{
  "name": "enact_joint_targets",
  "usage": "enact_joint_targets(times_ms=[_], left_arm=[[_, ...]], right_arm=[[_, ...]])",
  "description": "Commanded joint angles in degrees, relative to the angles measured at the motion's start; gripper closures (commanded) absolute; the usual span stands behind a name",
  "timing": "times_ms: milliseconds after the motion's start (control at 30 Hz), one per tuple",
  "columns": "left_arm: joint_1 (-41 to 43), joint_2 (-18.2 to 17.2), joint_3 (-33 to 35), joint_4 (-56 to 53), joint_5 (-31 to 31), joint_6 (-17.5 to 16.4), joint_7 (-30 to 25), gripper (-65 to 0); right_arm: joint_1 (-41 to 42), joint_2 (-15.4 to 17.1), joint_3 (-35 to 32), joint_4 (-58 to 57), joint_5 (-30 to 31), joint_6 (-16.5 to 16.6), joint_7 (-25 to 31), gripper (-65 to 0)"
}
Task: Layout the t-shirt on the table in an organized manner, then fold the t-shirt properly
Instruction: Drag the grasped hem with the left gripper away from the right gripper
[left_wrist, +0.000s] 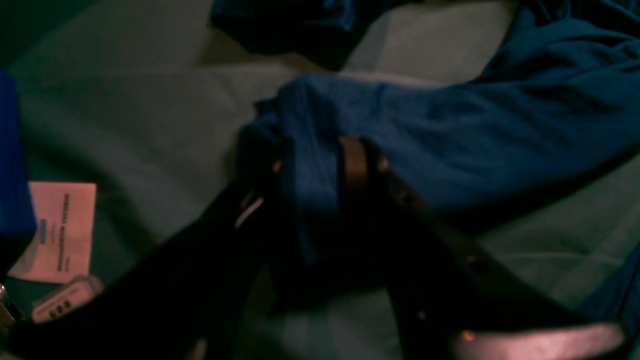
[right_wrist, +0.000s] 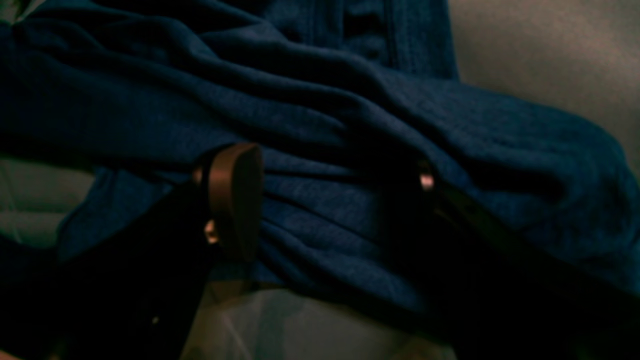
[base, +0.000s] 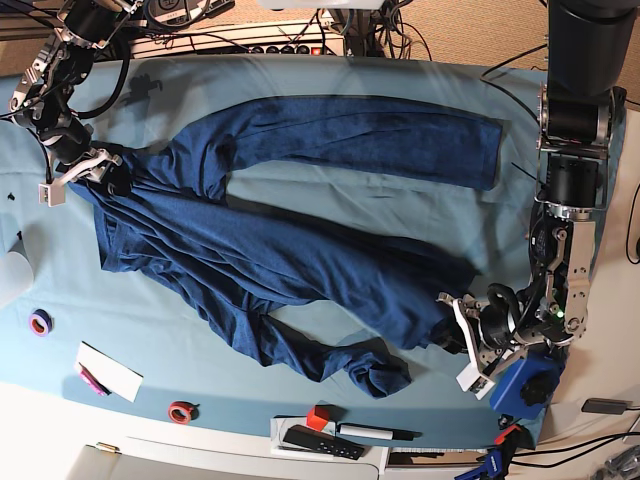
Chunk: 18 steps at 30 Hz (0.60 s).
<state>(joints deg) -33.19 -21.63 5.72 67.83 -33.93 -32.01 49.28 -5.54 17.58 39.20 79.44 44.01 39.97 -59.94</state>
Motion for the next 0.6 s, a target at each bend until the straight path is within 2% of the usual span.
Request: enact_joint_targets(times_ms=[0, 100, 167, 267, 333, 567], left_arm=[[-1.53, -0.59, -0.28, 0.85, -0.79, 0.0, -1.27, -16.4], [-0.2, -0.59, -0.26, 0.85, -0.79, -0.04, -1.55, -16.4], [0.92, -0.59, -0.28, 0.76, 0.04, -0.02, -4.02, -16.6], [2.6, -0.33, -0.26, 0.46, 4.09, 0.15, -9.99, -24.3], [2.86, 0.55, -0.26, -0.76, 6.38, 2.34, -10.86, -28.8], [2.36, 3.93, -0.26, -7.58, 6.73, 4.17, -14.49, -29.0]], right_arm=[[0.48, 1.01, 0.17, 0.68, 0.52, 0.03, 0.24, -37.0], [0.48, 1.01, 0.17, 0.68, 0.52, 0.03, 0.26, -37.0], [0.48, 1.01, 0.17, 0.68, 0.55, 0.03, 0.39, -37.0], [0.48, 1.01, 0.17, 0.68, 0.55, 0.03, 0.39, -37.0], [0.48, 1.01, 0.17, 0.68, 0.55, 0.03, 0.42, -37.0], [0.48, 1.01, 0.17, 0.68, 0.57, 0.03, 0.37, -37.0]])
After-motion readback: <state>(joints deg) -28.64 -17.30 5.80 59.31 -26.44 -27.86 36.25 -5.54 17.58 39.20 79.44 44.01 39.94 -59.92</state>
